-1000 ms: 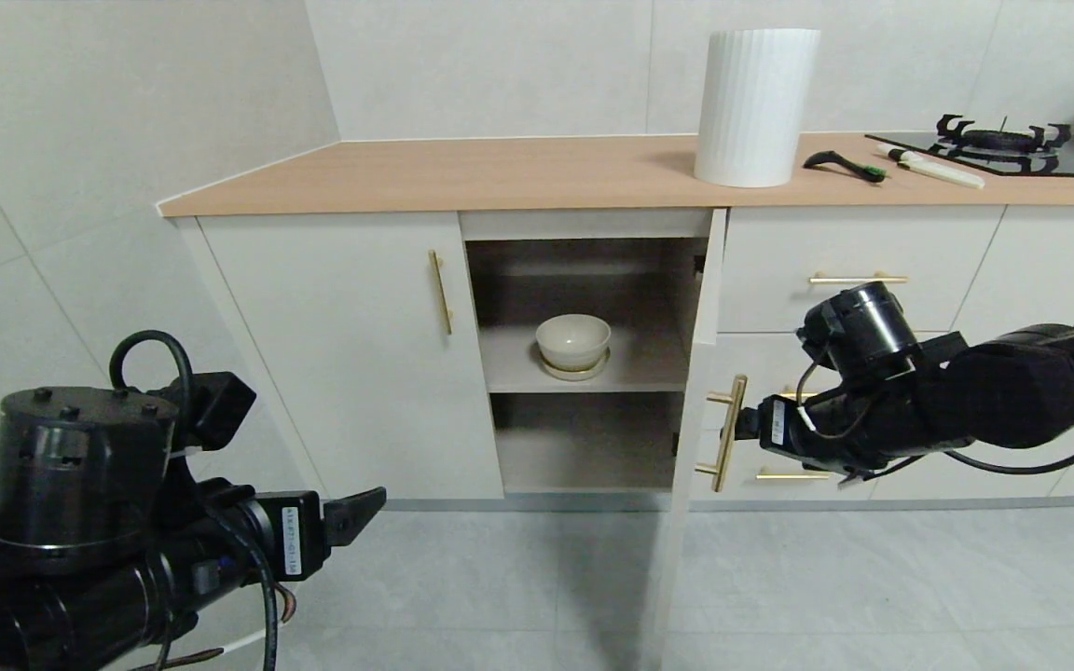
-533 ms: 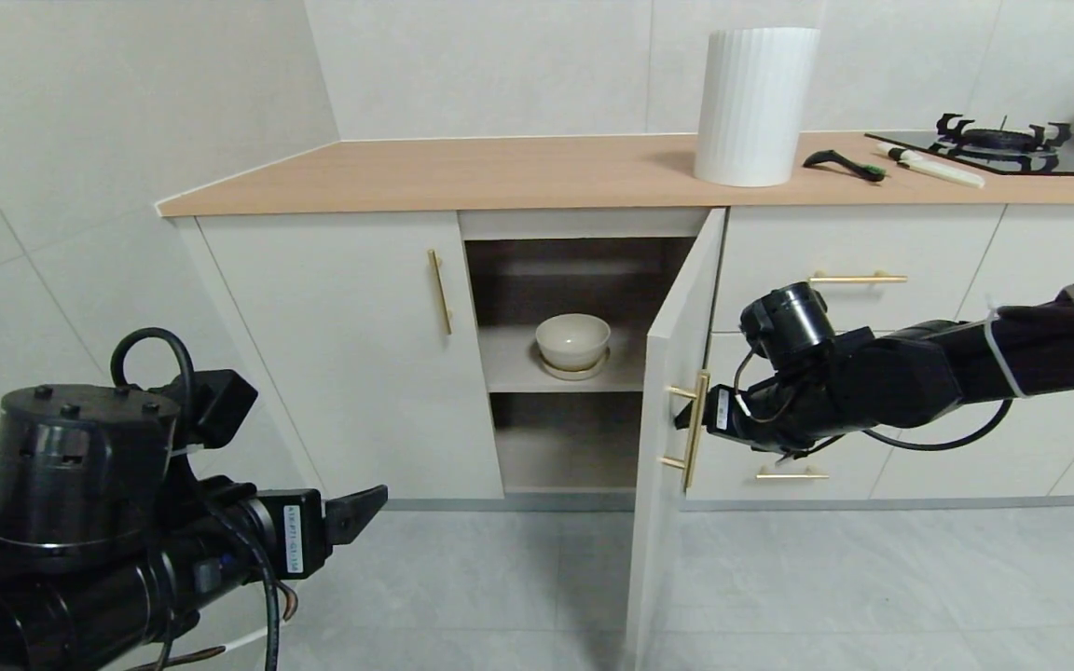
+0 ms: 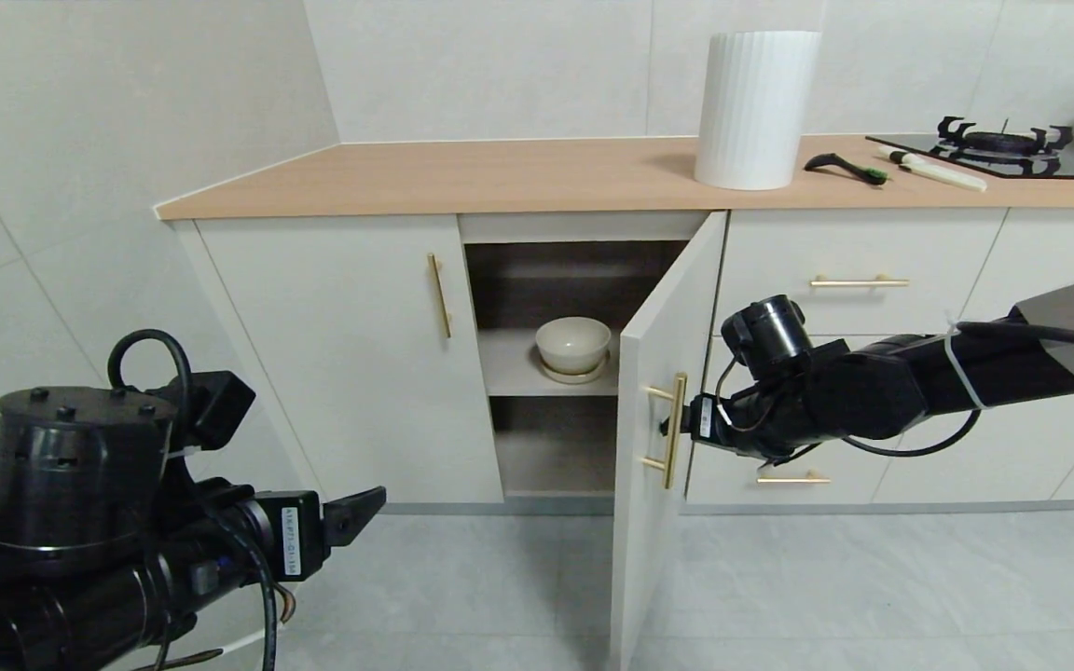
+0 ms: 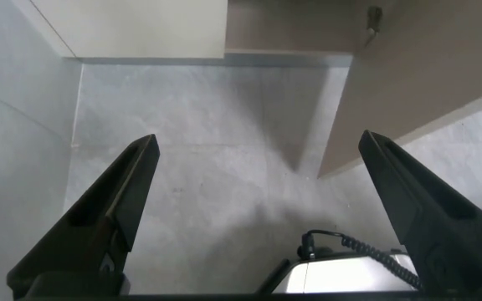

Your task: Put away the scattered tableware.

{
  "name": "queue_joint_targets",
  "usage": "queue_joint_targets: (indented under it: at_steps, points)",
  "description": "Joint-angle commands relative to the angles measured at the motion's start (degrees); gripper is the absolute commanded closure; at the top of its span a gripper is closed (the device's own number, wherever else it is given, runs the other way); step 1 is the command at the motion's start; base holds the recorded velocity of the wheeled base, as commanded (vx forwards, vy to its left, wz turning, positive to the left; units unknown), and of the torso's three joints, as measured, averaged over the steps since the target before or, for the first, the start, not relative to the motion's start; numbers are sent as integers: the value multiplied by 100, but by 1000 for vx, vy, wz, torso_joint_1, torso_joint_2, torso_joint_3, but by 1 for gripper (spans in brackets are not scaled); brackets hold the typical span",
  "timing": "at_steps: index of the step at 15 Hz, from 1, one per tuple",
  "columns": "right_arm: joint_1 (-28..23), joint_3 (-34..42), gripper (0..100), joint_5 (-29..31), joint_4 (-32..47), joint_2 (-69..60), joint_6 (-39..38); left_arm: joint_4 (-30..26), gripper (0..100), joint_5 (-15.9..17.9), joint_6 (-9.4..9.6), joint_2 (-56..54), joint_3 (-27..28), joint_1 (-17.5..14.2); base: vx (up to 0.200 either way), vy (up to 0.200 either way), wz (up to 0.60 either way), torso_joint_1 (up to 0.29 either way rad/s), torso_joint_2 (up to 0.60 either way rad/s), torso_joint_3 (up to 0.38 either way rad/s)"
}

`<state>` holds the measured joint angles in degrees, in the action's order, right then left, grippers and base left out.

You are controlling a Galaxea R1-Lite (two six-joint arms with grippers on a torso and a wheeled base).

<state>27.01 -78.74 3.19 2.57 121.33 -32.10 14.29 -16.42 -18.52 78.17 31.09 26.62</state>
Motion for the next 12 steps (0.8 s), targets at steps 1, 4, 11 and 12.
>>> queue_joint_targets:
  at_steps: [1, 4, 11, 12]
  points:
    - [50, 8, 0, -3, -125, 40, -25, 4, 0, -1, -3, 6, 12, 1, 200, 0, 0, -2, 2, 2]
    - [181, 25, 0, 6, -477, 198, -227, 4, 0, -1, -12, 6, 29, -34, 200, 0, 0, 2, 4, 6]
    - [348, -19, 0, 331, -2173, 708, -1088, 4, 0, 7, -12, 14, 47, -96, 29, 0, 0, 0, 0, 1]
    - [348, -124, 0, 463, -2393, 839, -1132, 4, 0, 7, -12, 14, 55, -96, 0, 0, 0, 0, 0, 0]
